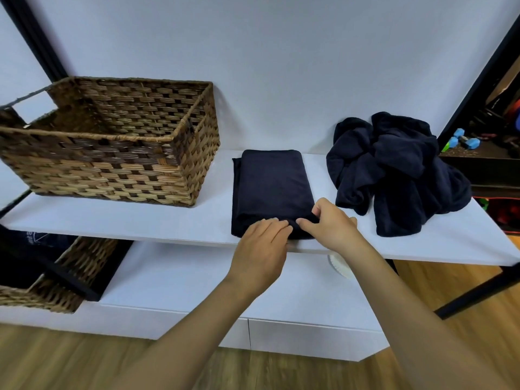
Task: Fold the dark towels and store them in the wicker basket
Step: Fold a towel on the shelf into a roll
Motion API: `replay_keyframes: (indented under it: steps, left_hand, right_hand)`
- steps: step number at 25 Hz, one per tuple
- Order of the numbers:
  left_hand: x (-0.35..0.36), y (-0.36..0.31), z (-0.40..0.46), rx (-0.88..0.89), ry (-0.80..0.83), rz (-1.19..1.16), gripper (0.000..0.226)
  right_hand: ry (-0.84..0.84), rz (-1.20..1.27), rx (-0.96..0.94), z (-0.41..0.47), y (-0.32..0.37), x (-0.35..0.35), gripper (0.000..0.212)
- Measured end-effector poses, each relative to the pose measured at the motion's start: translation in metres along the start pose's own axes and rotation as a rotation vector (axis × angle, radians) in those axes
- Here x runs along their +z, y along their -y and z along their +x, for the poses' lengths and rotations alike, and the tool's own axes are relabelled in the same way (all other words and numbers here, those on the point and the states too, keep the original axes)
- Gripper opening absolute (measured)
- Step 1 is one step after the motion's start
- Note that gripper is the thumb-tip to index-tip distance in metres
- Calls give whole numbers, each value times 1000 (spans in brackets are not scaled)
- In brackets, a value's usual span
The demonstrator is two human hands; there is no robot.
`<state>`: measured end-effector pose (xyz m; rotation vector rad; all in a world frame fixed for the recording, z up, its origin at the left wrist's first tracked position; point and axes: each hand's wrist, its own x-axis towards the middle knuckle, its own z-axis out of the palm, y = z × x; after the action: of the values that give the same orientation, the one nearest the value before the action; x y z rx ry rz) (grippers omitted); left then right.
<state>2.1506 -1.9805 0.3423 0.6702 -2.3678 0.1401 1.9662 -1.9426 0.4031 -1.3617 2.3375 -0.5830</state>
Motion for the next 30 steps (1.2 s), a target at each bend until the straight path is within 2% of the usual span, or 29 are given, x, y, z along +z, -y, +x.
replay_keyframes:
  steps: [3,5,7,9,10,11,12,13,16,19,24,27,30]
  left_hand:
    - [2,17,-3,-104,18,-95,33]
    - [-4,28,-4,-125,17,-122,32]
    - [-7,33,-3,-125,30,-152,33]
    - [-8,36,2,-122,63,-175,33]
    - [-8,38,6,-116,85,-183,33]
    - [-9,40,8,-106,109,-193,34]
    - [-11,42,10,-93,132,-210,35]
    - [-13,46,12,-77,154,-230,36]
    - [-20,53,10,-77,213,-293,38]
    - [-23,58,5,-129,218,-347,35]
    - [-21,62,4,-183,208,-220,30]
    - [-23,55,14,-247,200,-115,26]
    - [-26,49,26,-374,310,-18,29]
  right_hand:
    - [-6,108,36,0,-6,-6,40]
    - [-36,91,89,-1,-14,-10,35]
    - [-232,-48,27,-5,-21,-9,23]
    - [-487,-70,-297,-15,-21,-1,7]
    - [-537,-97,-523,-20,-17,7,3]
    - [-525,-171,-710,-24,-14,19,5]
    - [-489,-262,-821,-26,-12,31,11]
    - [-454,-332,-846,-26,-12,42,21]
    - [-428,-325,-762,-21,-21,49,39]
    - [-420,-275,-701,-15,-28,40,35]
    - [-354,-218,-602,-14,-26,33,23]
    - [-243,-213,-497,-15,-12,22,23]
    - [-72,-141,-367,-16,3,9,22]
